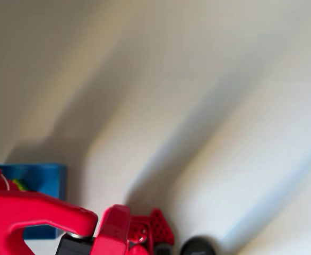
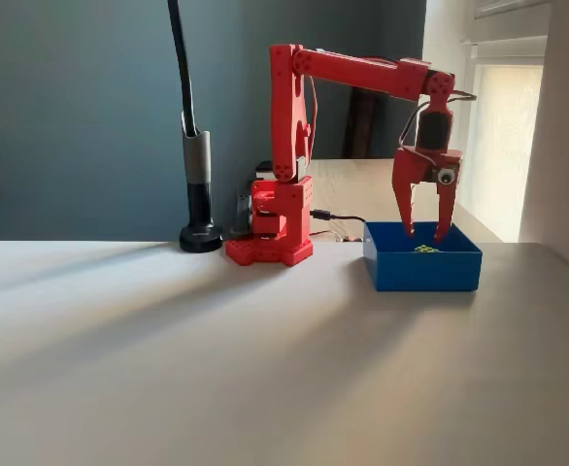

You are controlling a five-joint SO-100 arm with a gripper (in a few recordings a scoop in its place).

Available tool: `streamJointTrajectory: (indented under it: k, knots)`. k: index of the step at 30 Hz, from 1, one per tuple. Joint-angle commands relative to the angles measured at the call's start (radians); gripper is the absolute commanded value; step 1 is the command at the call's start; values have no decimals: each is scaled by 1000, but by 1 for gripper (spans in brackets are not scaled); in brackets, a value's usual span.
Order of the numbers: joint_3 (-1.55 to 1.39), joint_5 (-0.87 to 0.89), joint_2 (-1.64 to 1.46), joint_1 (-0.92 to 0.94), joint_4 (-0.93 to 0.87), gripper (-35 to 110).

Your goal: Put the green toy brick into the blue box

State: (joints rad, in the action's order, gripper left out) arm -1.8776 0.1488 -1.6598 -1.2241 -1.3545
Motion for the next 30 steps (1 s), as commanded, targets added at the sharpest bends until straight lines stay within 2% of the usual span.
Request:
streamJointTrajectory:
  k: [1,15,30]
  knots:
    - [72,37,-29,-6,-52,0]
    - [331,34,-40,49,-202,0]
    - [342,-118,-40,560,-176,0]
